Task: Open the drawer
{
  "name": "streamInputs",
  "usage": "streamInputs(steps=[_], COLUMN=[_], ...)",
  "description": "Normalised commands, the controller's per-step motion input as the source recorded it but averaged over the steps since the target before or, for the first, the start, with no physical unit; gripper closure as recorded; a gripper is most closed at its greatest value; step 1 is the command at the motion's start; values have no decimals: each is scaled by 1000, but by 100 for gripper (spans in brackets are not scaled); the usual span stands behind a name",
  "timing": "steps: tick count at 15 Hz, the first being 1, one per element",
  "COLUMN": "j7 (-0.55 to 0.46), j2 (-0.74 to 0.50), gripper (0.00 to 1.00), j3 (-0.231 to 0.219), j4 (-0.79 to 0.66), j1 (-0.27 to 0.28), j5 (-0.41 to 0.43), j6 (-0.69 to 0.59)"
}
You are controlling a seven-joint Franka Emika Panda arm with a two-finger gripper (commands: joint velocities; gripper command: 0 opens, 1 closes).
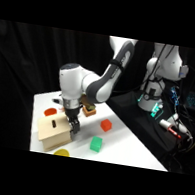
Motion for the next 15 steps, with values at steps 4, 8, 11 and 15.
streamInputs(steps=[4, 8, 11, 15], j7=[-127, -142, -151, -154], j2=[65, 36, -10, -46], gripper=[0, 0, 0, 0], j3=[82, 101, 114, 119], j4=[0, -35, -96, -141], j1=[-94, -112, -118, -115], j5=[111, 129, 130, 127], j6=[196, 221, 230, 235])
